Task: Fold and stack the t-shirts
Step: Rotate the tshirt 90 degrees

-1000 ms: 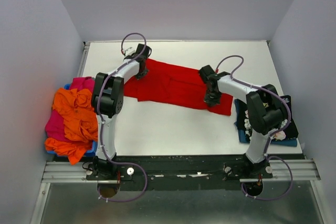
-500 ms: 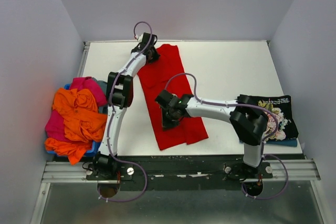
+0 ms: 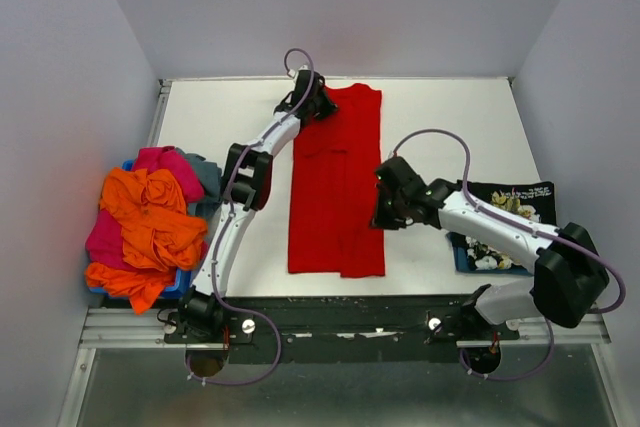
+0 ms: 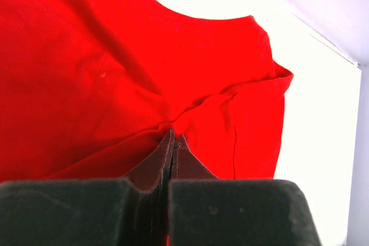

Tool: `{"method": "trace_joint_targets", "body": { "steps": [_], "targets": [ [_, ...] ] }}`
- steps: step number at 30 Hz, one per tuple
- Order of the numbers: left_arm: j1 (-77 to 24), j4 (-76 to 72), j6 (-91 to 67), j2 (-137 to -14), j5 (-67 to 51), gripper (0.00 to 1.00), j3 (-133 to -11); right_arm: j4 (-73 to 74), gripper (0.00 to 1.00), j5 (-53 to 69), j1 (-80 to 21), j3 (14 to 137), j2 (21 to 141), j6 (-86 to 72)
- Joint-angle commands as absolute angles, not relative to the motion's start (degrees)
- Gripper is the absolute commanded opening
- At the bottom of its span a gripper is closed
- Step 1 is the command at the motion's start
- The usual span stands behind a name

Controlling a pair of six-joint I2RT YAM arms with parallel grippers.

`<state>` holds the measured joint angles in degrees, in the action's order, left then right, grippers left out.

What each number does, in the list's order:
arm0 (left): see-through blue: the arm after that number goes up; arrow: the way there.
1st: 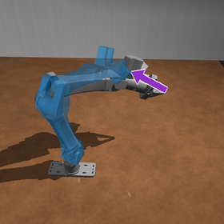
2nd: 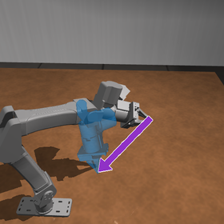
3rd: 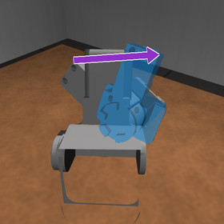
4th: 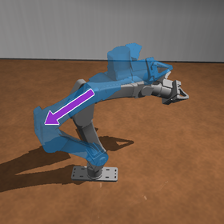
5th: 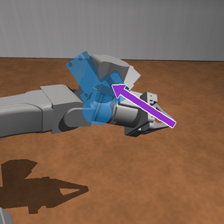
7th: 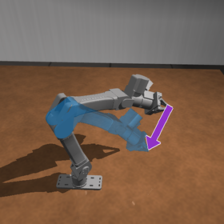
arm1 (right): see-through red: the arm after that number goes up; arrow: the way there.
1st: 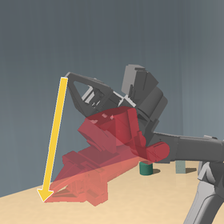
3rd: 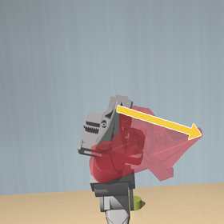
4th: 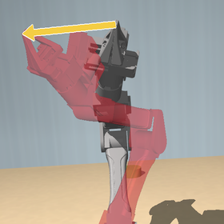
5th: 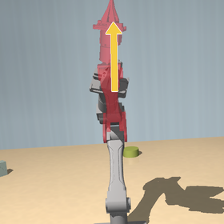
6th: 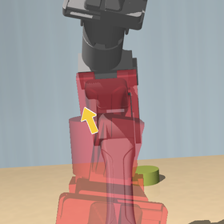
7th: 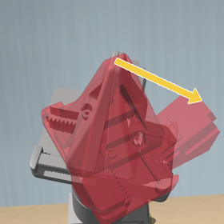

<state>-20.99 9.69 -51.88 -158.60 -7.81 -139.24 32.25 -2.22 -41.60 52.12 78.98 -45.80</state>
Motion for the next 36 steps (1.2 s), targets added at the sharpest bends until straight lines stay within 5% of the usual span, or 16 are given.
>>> {"method": "trace_joint_targets", "body": {
  "steps": [1,7,12,21,30,34,36],
  "targets": [
    [-22.0,6.6,-51.2,-155.6,-11.8,0.09,-134.9,33.9,0.23,-0.8,-42.2,45.0,75.9,-47.1],
    [-21.9,3.1,-45.6,-139.0,-11.2,0.63,-121.4,31.0,0.34,4.0,-42.2,36.7,68.3,-50.1],
    [-22.0,4.9,-41.3,-125.5,-12.9,0.79,-111.8,29.2,0.36,8.5,-42.2,32.4,67.6,-51.2],
    [-24.4,11.9,-40.6,-88.5,-5.5,0.77,-66.1,24.3,0.35,12.0,-42.5,28.4,69.2,-51.5],
    [-28.5,22.2,-44.7,-64.1,-5.4,0.74,-37.6,24.7,0.33,12.8,-42.7,27.7,68.6,-51.3],
    [-29.4,24.6,-48.2,-57.1,-6.1,0.72,-31.1,25.1,0.24,12.9,-42.6,28.0,70.2,-51.4],
    [-29.6,24.4,-49.3,-55.9,-7.8,0.69,-28.7,25.3,0.1,12.7,-42.6,28.1,70.8,-51.5]
  ]
}}
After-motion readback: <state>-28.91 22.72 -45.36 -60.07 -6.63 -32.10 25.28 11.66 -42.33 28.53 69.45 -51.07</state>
